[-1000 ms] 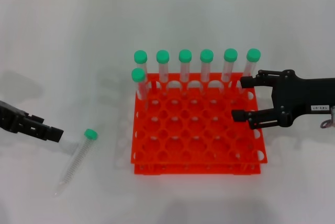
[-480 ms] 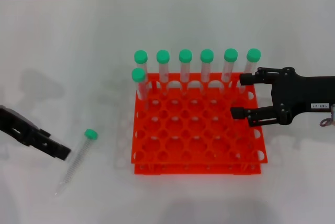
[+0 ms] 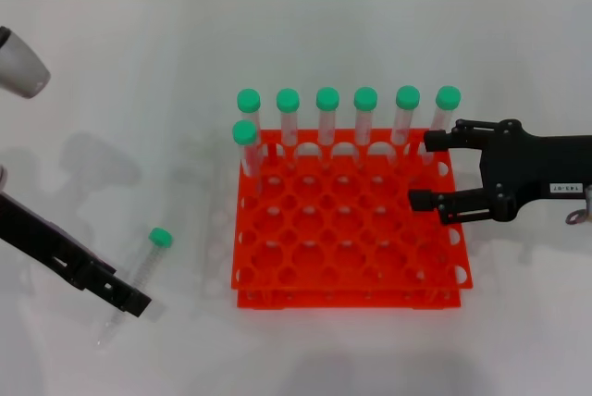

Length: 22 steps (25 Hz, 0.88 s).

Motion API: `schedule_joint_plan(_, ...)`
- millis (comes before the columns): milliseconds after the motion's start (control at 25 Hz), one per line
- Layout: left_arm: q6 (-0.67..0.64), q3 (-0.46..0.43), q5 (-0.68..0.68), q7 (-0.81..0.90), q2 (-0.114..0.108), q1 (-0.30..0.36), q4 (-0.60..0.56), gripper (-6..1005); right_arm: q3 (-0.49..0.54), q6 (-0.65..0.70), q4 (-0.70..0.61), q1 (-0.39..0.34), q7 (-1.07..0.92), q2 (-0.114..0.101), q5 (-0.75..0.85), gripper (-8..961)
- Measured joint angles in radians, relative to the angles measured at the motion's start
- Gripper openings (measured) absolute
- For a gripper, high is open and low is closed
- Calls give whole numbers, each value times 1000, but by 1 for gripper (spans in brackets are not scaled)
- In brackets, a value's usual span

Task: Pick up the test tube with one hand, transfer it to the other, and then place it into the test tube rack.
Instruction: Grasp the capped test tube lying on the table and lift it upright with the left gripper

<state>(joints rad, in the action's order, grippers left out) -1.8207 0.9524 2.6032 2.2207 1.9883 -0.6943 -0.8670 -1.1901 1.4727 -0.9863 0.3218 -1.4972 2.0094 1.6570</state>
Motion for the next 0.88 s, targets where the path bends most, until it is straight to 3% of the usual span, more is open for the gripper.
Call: schedule_joint_plan(880,28,2,51,-3,6,11,5,786,-2,9,3,-10,0,0,-10,869)
